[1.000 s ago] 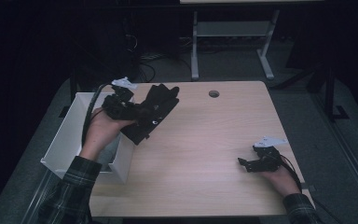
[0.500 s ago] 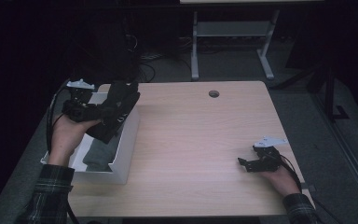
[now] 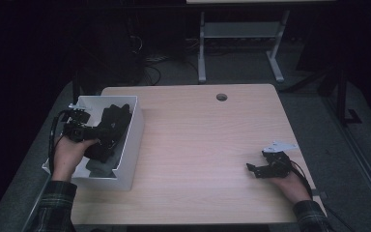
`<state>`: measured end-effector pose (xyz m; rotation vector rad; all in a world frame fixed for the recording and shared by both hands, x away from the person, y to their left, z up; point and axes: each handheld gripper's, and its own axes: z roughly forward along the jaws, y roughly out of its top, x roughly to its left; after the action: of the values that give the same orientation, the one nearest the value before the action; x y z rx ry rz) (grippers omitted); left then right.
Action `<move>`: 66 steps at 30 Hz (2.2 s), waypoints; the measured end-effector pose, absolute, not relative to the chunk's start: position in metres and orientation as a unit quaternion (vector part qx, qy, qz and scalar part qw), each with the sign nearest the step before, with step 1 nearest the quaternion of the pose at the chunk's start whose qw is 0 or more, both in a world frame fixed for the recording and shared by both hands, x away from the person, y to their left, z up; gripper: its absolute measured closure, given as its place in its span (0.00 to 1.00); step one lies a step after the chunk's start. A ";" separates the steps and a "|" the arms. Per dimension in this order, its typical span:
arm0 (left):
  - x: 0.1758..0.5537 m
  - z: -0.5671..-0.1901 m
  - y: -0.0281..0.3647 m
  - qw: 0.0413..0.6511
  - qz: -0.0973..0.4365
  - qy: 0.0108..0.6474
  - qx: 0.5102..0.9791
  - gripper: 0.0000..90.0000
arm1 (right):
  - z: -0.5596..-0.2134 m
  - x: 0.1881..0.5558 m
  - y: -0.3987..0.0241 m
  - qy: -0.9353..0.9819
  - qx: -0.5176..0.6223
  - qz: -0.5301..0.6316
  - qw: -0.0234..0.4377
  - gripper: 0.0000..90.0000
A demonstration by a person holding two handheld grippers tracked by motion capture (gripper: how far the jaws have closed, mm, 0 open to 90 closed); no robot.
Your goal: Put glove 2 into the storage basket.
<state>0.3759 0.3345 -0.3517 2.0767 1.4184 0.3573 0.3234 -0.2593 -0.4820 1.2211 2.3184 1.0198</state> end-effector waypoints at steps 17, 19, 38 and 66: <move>0.385 -0.372 0.335 0.259 0.164 0.554 0.774 0.37 | -0.482 0.323 -0.259 0.814 0.428 0.357 0.165 0.17; 0.384 -0.365 0.336 0.267 0.169 0.551 0.772 0.34 | -0.482 0.323 -0.259 0.814 0.428 0.357 0.165 0.17; 0.383 -0.320 0.310 0.322 0.176 0.496 0.787 0.26 | -0.482 0.323 -0.259 0.813 0.430 0.357 0.165 0.16; 0.374 -0.296 0.224 0.381 0.153 0.405 0.817 0.26 | -0.482 0.323 -0.259 0.813 0.430 0.357 0.165 0.16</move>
<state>0.3742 0.2236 -0.2958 2.0855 1.0324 0.3906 0.3232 -0.2592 -0.4820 1.2247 2.3157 1.0174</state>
